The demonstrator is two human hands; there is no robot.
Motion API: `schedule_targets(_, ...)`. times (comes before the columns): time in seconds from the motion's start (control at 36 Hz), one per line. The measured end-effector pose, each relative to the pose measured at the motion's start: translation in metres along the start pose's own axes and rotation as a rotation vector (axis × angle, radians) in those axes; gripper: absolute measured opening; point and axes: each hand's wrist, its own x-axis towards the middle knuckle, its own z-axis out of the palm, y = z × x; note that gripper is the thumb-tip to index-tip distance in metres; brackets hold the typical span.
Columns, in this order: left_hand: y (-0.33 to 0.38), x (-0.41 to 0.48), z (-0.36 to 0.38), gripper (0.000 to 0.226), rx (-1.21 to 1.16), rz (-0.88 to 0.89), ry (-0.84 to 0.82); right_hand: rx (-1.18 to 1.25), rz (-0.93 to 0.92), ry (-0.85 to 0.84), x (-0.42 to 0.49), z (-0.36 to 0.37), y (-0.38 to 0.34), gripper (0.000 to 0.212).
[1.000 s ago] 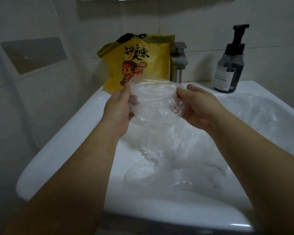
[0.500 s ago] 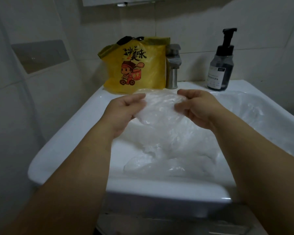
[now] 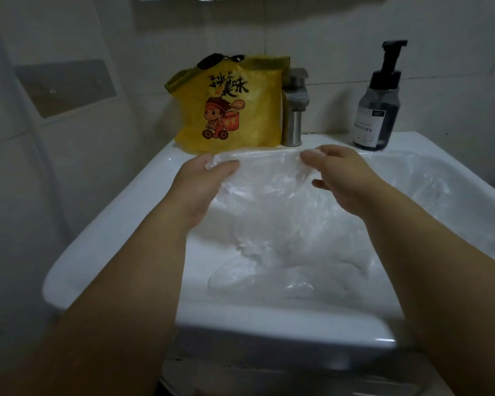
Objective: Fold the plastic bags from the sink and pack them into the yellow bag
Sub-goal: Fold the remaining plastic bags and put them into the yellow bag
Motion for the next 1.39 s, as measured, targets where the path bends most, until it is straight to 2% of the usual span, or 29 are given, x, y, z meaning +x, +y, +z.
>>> schedule_targets(0.06, 0.006, 0.0, 0.004, 0.005, -0.179, -0.039, -0.021, 0.178, 0.001, -0.03, 0.001, 0.002, -0.002, 0.014)
schedule_targets(0.11, 0.007, 0.0, 0.006, 0.01, -0.243, -0.043, -0.014, 0.315, -0.023, -0.052, 0.0, 0.006, -0.003, 0.01)
schedule_targets(0.19, 0.004, 0.001, 0.008, 0.022, -0.155, 0.014, 0.062, 0.341, -0.045, 0.019, -0.001, 0.009, -0.003, 0.009)
schedule_targets(0.25, 0.001, 0.001, 0.008, 0.031, -0.072, 0.032, 0.097, 0.33, -0.045, 0.062, 0.0, 0.01, -0.003, 0.016)
schedule_targets(0.36, 0.0, 0.001, 0.009, 0.026, -0.004, 0.03, 0.098, 0.372, -0.042, 0.074, -0.001, 0.01, -0.003, 0.019)
schedule_targets(0.47, 0.008, -0.002, 0.007, 0.051, -0.336, -0.17, -0.124, 0.425, -0.02, 0.089, -0.001, 0.012, -0.003, 0.024)
schedule_targets(0.53, 0.011, -0.003, 0.004, 0.059, -0.404, -0.22, -0.249, 0.446, -0.014, 0.093, -0.001, 0.013, -0.003, 0.022)
schedule_targets(0.56, 0.009, -0.003, 0.003, 0.054, -0.396, -0.225, -0.285, 0.452, -0.011, 0.096, -0.001, 0.013, -0.002, 0.019)
schedule_targets(0.64, 0.008, -0.006, 0.005, 0.006, -0.297, -0.205, -0.249, 0.504, 0.014, 0.096, -0.001, 0.011, -0.004, 0.01)
schedule_targets(0.78, 0.007, 0.002, -0.002, 0.011, -0.508, -0.172, -0.087, 0.551, 0.107, 0.005, -0.003, 0.002, -0.006, 0.008)
schedule_targets(0.89, 0.005, 0.008, -0.009, 0.005, -0.641, -0.192, 0.076, 0.443, 0.151, -0.257, -0.006, -0.003, -0.006, 0.011)
schedule_targets(0.97, 0.007, 0.009, -0.01, 0.017, -0.722, -0.17, 0.07, 0.35, 0.215, -0.414, -0.008, -0.003, -0.008, 0.017)
schedule_targets(1.03, 0.006, 0.01, -0.008, 0.023, -0.73, -0.138, 0.048, 0.272, 0.257, -0.477, -0.011, 0.0, -0.008, 0.012)
schedule_targets(1.11, 0.01, 0.009, -0.007, 0.035, -0.761, -0.095, 0.033, 0.227, 0.252, -0.497, -0.013, 0.006, -0.008, 0.006)
schedule_targets(1.19, 0.012, 0.007, -0.01, 0.064, -0.824, -0.05, 0.007, 0.351, 0.188, -0.459, -0.013, 0.014, -0.01, 0.01)
schedule_targets(1.25, 0.012, 0.002, -0.004, 0.096, -0.765, -0.101, -0.164, 0.417, 0.148, -0.434, -0.015, 0.021, -0.011, 0.012)
schedule_targets(1.28, 0.011, -0.003, 0.003, 0.113, -0.698, -0.151, -0.314, 0.412, 0.131, -0.425, -0.016, 0.025, -0.01, 0.013)
schedule_targets(1.31, 0.008, -0.008, 0.012, 0.12, -0.602, -0.201, -0.452, 0.381, 0.108, -0.413, -0.017, 0.03, -0.008, 0.015)
schedule_targets(1.33, 0.007, -0.014, 0.021, 0.112, -0.49, -0.235, -0.531, 0.323, 0.073, -0.386, -0.017, 0.034, -0.006, 0.016)
schedule_targets(1.39, 0.002, -0.016, 0.035, 0.063, -0.312, -0.245, -0.495, 0.182, -0.012, -0.316, -0.018, 0.041, -0.002, 0.017)
